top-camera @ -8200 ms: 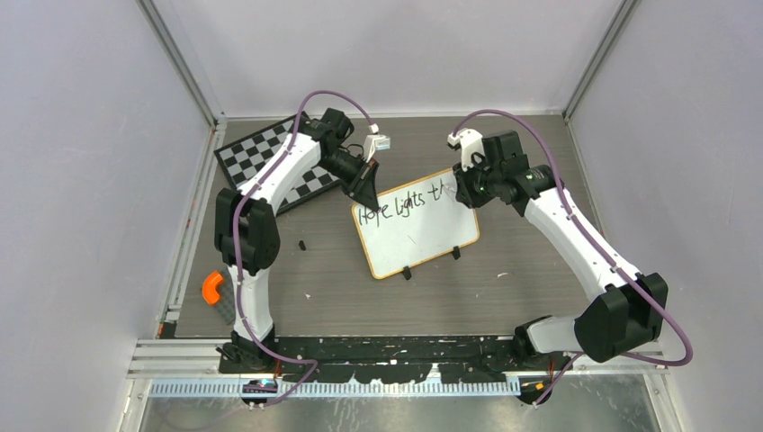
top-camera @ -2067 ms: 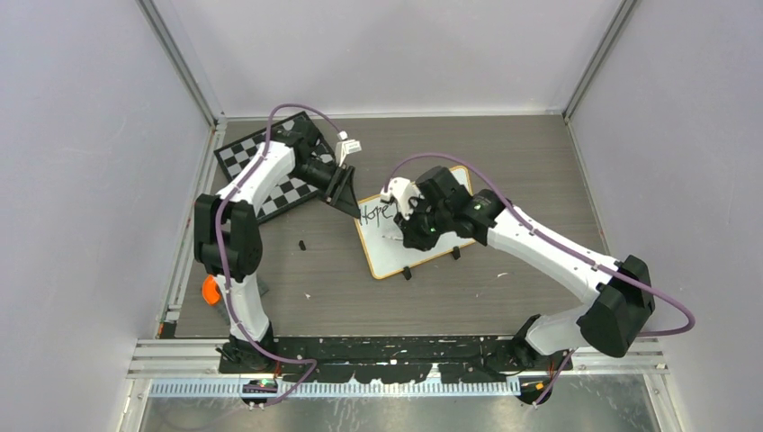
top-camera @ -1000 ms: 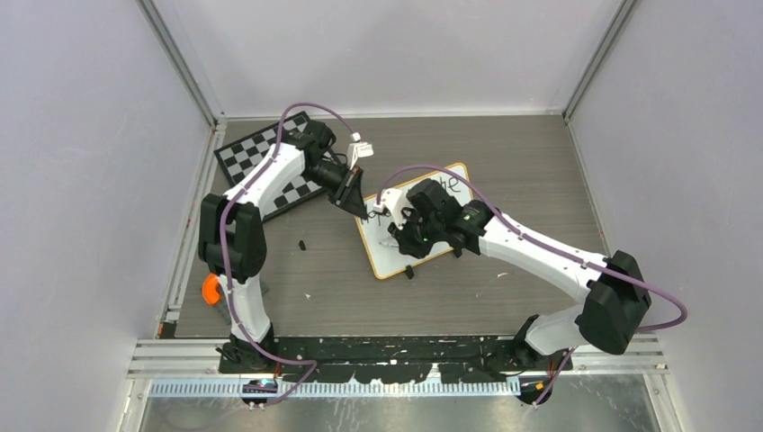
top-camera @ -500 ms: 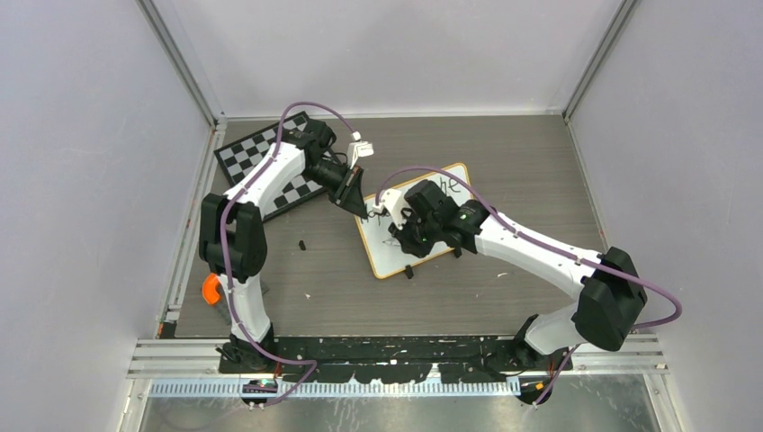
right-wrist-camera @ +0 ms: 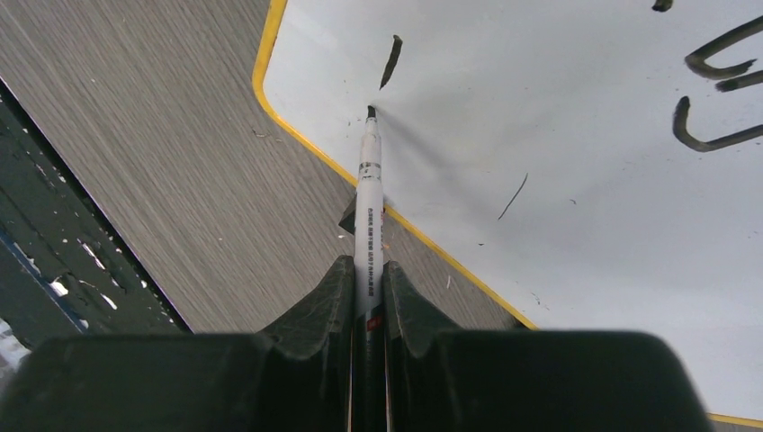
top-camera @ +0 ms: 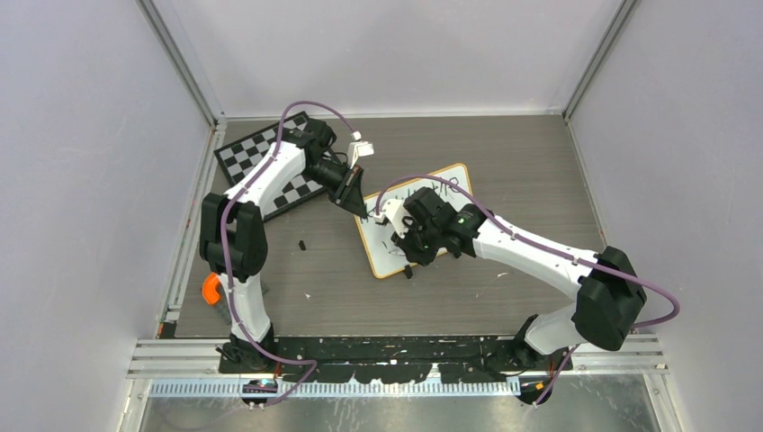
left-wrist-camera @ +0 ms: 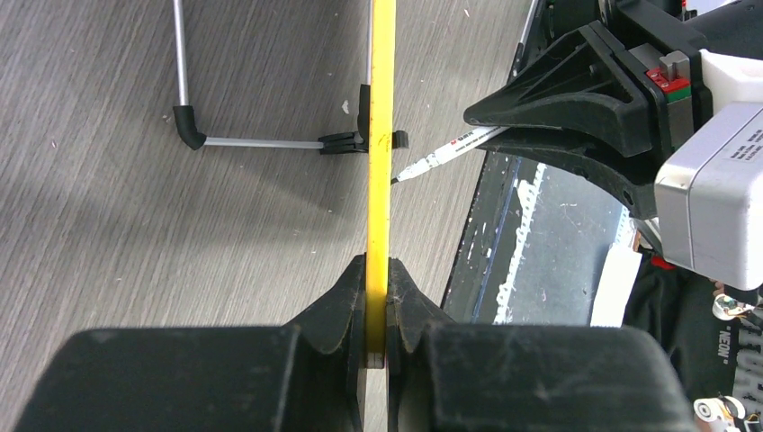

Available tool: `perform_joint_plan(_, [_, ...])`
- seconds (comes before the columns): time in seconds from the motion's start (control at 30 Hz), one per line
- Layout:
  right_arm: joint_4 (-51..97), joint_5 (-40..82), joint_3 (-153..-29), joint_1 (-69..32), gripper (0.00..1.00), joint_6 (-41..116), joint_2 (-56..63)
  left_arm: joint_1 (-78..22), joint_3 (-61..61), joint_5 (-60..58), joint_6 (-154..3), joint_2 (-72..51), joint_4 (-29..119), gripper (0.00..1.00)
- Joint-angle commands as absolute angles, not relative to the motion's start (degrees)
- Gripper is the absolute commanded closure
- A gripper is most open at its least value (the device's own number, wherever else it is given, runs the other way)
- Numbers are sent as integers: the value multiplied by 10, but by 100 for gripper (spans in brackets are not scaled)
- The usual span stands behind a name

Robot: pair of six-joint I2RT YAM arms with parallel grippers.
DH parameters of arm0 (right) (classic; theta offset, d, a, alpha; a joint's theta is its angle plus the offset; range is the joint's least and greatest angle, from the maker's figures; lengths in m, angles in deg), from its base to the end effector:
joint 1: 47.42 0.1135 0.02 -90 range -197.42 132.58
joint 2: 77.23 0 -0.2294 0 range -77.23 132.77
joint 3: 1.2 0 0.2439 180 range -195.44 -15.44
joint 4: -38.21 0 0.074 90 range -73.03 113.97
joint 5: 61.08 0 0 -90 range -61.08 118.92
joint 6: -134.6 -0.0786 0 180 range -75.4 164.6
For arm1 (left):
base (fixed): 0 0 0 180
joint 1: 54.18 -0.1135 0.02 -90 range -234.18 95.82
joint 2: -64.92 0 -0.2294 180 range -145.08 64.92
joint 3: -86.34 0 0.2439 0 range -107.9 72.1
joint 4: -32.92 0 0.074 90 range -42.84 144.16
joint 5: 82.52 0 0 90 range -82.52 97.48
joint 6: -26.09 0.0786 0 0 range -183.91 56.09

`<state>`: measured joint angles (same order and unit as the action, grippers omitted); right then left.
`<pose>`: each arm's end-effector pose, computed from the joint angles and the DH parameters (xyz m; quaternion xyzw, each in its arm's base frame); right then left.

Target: Write a sentence on the whiteboard

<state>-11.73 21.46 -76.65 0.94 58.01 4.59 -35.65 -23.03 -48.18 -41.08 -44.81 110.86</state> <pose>0.2010 0.2415 0.1871 -0.5064 0.8100 0.1462 0.2571 0.3258 -0.1776 0.2120 0.3552 0.8062 -0.4607 0.1075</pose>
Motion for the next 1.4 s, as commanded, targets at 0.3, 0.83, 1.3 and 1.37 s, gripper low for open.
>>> perform_joint_plan(0.3, [-103, 271, -813, 12, 100, 585, 51, -359, -249, -475, -418, -454, 1108, 100])
perform_joint_plan(0.83, [-101, 306, -825, 3, 100, 584, 50, -359, -253, -474, -416, -456, 1109, 100])
perform_joint_plan(1.3, [-106, 298, -776, 2, 100, 585, 48, -359, -254, -472, -414, -458, 1110, 100])
perform_joint_plan(1.37, [-108, 297, -770, 2, 100, 584, 48, -359, -253, -471, -414, -459, 1109, 100])
